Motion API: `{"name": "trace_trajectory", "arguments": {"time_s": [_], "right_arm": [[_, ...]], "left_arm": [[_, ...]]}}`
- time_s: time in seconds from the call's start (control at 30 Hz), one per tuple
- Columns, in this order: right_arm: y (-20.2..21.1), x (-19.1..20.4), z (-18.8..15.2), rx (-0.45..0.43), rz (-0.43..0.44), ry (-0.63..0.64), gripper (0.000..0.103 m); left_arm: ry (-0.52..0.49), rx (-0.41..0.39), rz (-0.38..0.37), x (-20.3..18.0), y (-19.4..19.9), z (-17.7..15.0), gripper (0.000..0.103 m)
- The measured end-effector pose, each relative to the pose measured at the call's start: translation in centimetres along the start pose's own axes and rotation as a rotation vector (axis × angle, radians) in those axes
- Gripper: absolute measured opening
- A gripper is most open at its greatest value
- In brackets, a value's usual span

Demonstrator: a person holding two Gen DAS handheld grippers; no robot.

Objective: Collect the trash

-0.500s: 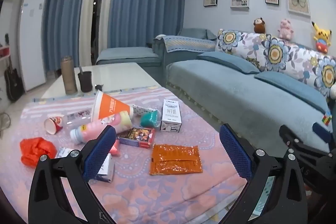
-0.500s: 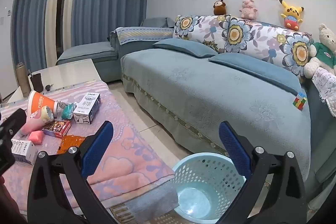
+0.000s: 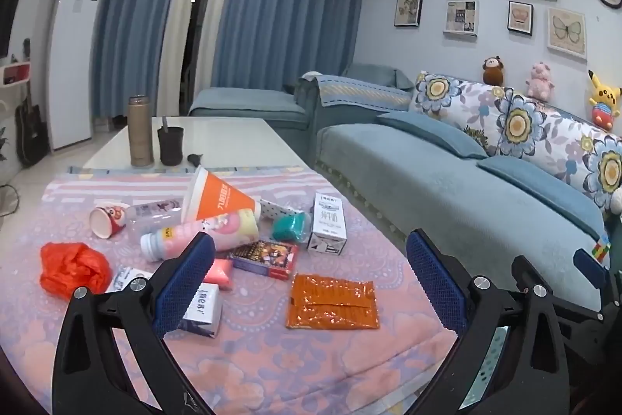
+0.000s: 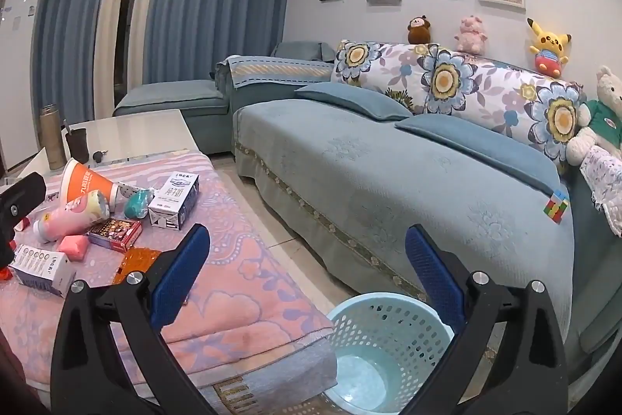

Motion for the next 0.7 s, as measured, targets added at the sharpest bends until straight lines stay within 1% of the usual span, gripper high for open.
{"name": "trace_trajectory", "arguments": {"time_s": [0.7], "right_arm": [[-0.16, 0.24, -0.23, 0.007, 0.01, -0.005, 0.095]], "left_arm": [[0.0, -0.007, 0.01, 0.59, 0.07, 0.24, 0.096]]}}
Point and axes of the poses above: each gripper's, at about its wrist camera, not at the fingertips, and y roughly against the way its jaws point, x to its left, z to its top, the point moved 3 cm from there along -y, roughly the way its jaws point, and after that the axes turned 10 degrees about -y, right-handed, at the moved point
